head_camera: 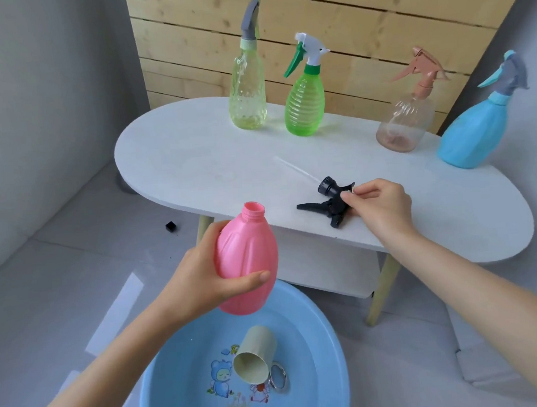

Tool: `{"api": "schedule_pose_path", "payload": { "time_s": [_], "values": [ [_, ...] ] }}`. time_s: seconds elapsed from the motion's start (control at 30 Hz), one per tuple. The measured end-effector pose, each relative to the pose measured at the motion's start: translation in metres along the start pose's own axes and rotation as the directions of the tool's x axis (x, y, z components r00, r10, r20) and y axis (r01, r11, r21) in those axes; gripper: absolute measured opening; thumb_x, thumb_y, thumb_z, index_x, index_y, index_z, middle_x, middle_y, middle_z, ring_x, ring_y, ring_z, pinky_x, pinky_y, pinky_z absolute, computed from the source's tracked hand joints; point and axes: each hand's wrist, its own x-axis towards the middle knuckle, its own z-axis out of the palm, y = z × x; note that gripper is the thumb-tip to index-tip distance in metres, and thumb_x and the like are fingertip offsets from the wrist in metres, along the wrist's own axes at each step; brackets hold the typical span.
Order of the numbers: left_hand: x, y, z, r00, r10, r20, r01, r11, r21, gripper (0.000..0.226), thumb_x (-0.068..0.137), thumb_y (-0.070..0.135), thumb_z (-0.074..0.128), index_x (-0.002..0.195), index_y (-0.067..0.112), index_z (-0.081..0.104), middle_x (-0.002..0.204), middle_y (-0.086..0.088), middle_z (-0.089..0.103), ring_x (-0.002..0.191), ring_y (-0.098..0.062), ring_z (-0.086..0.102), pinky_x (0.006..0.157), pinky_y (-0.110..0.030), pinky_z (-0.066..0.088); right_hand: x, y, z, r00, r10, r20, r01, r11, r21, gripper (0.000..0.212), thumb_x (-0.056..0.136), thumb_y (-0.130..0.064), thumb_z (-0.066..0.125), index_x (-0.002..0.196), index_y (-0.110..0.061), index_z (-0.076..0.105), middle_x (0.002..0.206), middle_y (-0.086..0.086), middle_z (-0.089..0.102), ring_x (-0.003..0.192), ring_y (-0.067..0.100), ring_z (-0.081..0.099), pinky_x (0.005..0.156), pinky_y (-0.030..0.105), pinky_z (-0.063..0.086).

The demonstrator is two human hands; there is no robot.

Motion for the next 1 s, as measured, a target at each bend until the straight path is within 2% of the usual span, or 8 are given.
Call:
{"api": "schedule_pose_path", "payload": {
  "time_s": [0.13, 0.27, 0.37, 0.47, 0.57, 0.67, 0.83, 1.0],
  "values": [
    [-0.007, -0.003, -0.002, 1.0, -0.012, 0.002, 0.012, 1.0, -0.004, 0.079, 0.048, 0.067, 0.08, 0.113, 0.049, 0.038, 0.105, 0.016, 0.059, 0.088, 0.009, 0.058, 0.06, -0.015, 0.051, -0.011, -0.009, -0.009, 0.995, -0.088, -0.042, 0.084, 0.993, -0.089, 0.007, 0.083, -0.017, 0.071, 0.082, -0.01, 0.069, 0.083, 0.002, 0.069, 0.078, 0.012, 0.063, 0.068, 0.011, 0.044],
    [-0.012, 0.001, -0.002, 1.0, -0.021, 0.01, 0.021, 0.999, -0.049, 0.077, 0.045, 0.069, 0.072, 0.112, 0.049, 0.039, 0.105, 0.017, 0.059, 0.089, 0.007, 0.059, 0.062, -0.018, 0.052, -0.043, -0.028, -0.022, 0.977, -0.21, 0.018, 0.211, 0.975, -0.07, 0.005, 0.084, -0.014, 0.068, 0.08, -0.011, 0.068, 0.073, -0.008, 0.065, 0.065, -0.003, 0.059, 0.059, 0.002, 0.039],
    [-0.016, -0.001, 0.004, 0.999, -0.026, 0.024, 0.029, 0.993, -0.111, 0.074, 0.048, 0.071, 0.069, 0.11, 0.044, 0.041, 0.108, 0.013, 0.059, 0.092, 0.0, 0.062, 0.068, -0.024, 0.054, -0.079, -0.033, -0.021, 0.94, -0.301, 0.161, 0.311, 0.949, -0.043, 0.007, 0.085, -0.008, 0.065, 0.079, -0.01, 0.066, 0.075, -0.004, 0.067, 0.064, -0.004, 0.06, 0.061, 0.005, 0.043],
    [-0.019, -0.001, 0.013, 0.998, -0.047, 0.04, 0.051, 0.991, -0.125, 0.087, 0.051, 0.075, 0.064, 0.121, 0.03, 0.043, 0.109, 0.008, 0.06, 0.096, -0.007, 0.063, 0.076, -0.032, 0.056, -0.114, -0.03, -0.018, 0.873, -0.319, 0.369, 0.364, 0.929, -0.058, 0.004, 0.088, -0.013, 0.065, 0.093, -0.012, 0.066, 0.088, -0.005, 0.067, 0.077, 0.0, 0.06, 0.067, 0.006, 0.043],
    [-0.023, 0.004, 0.027, 0.998, -0.065, 0.02, 0.068, 0.977, -0.203, 0.08, 0.066, 0.075, 0.062, 0.123, 0.023, 0.041, 0.111, 0.011, 0.057, 0.094, 0.0, 0.06, 0.072, -0.02, 0.052, -0.134, -0.023, -0.012, 0.804, -0.259, 0.535, 0.376, 0.919, -0.119, 0.025, 0.09, -0.028, 0.064, 0.112, -0.016, 0.061, 0.105, -0.006, 0.065, 0.092, 0.002, 0.062, 0.074, 0.007, 0.045],
    [-0.025, 0.008, 0.04, 0.989, -0.132, 0.059, 0.144, 0.939, -0.312, 0.066, 0.075, 0.061, 0.048, 0.126, 0.02, 0.039, 0.115, 0.013, 0.053, 0.097, 0.005, 0.056, 0.068, -0.012, 0.047, -0.145, -0.011, -0.007, 0.798, -0.213, 0.564, 0.349, 0.926, -0.144, 0.034, 0.09, -0.037, 0.063, 0.118, -0.019, 0.055, 0.114, -0.006, 0.062, 0.099, 0.006, 0.06, 0.077, 0.01, 0.046],
    [-0.028, -0.012, 0.054, 0.95, -0.194, 0.245, 0.277, 0.885, -0.374, 0.074, 0.078, 0.071, 0.045, 0.137, 0.026, 0.039, 0.125, 0.006, 0.058, 0.107, -0.007, 0.062, 0.086, -0.031, 0.054, -0.147, 0.019, 0.001, 0.802, -0.077, 0.593, 0.24, 0.95, -0.201, 0.077, 0.075, -0.057, 0.071, 0.136, -0.022, 0.04, 0.133, -0.006, 0.046, 0.118, 0.01, 0.051, 0.098, 0.032, 0.047],
    [-0.031, -0.033, 0.064, 0.926, -0.219, 0.307, 0.334, 0.853, -0.4, 0.064, 0.084, 0.065, 0.049, 0.137, 0.031, 0.041, 0.124, 0.004, 0.062, 0.108, -0.011, 0.063, 0.097, -0.041, 0.05, -0.14, 0.041, 0.018, 0.817, -0.015, 0.577, 0.214, 0.936, -0.28, 0.089, 0.068, -0.056, 0.077, 0.136, -0.018, 0.032, 0.129, -0.004, 0.044, 0.111, 0.012, 0.048, 0.084, 0.024, 0.042]
  ]
}}
